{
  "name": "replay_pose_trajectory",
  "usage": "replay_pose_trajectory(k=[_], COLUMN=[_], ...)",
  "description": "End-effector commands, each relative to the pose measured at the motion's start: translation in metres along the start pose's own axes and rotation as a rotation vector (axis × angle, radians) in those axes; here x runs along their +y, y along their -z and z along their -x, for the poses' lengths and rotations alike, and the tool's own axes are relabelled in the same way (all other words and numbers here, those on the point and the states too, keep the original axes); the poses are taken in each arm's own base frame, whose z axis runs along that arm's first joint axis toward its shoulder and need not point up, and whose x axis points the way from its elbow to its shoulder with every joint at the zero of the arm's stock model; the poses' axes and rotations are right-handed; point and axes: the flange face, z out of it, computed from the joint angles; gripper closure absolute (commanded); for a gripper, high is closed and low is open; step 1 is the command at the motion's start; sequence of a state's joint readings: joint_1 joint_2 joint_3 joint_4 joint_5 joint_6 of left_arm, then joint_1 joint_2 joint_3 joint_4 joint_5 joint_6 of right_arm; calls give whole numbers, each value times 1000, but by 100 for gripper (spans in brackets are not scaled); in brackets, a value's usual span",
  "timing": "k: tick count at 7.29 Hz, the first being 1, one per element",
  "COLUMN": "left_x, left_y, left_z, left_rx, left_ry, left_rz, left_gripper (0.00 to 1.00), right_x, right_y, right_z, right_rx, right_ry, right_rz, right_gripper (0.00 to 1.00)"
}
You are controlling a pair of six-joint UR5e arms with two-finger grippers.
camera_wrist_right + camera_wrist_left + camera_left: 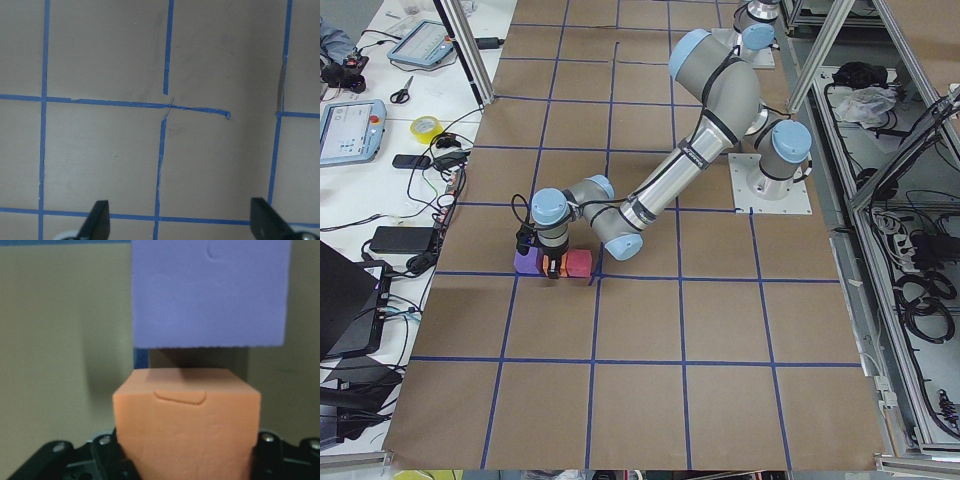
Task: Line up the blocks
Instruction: 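Lower the orange cube between the purple and pink cubes, then open the left gripper and draw it back from the cubes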
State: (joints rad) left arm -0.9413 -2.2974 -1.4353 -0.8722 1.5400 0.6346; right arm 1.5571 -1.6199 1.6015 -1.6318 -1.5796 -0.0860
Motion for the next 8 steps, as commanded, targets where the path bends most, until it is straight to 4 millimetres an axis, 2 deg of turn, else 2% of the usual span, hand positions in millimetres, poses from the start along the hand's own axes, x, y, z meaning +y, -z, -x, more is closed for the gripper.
replay_pose_trajectory(k=[1, 2, 4, 6, 7, 8], left_x=[0, -1, -1, -6, -6, -6], left_y=[-6, -6, 4, 42, 66, 98], left_z=[0, 0, -1, -4, -7, -14], left_rx=[14, 17, 12, -15, -27, -30], left_ry=[4, 4, 8, 3, 1, -9], left_rz=[-1, -3, -9, -47, -59, -63], left_gripper=[29, 0, 0, 0, 0, 0], right_x=[0, 0, 0, 0, 0, 0], right_y=[0, 0, 0, 0, 0, 0], right_z=[0, 1, 1, 1, 1, 0], right_rx=[0, 2, 2, 2, 2, 2], right_ry=[-2, 6, 9, 1, 10, -6], right_rz=[1, 3, 3, 3, 3, 1], right_gripper=[0, 0, 0, 0, 0, 0])
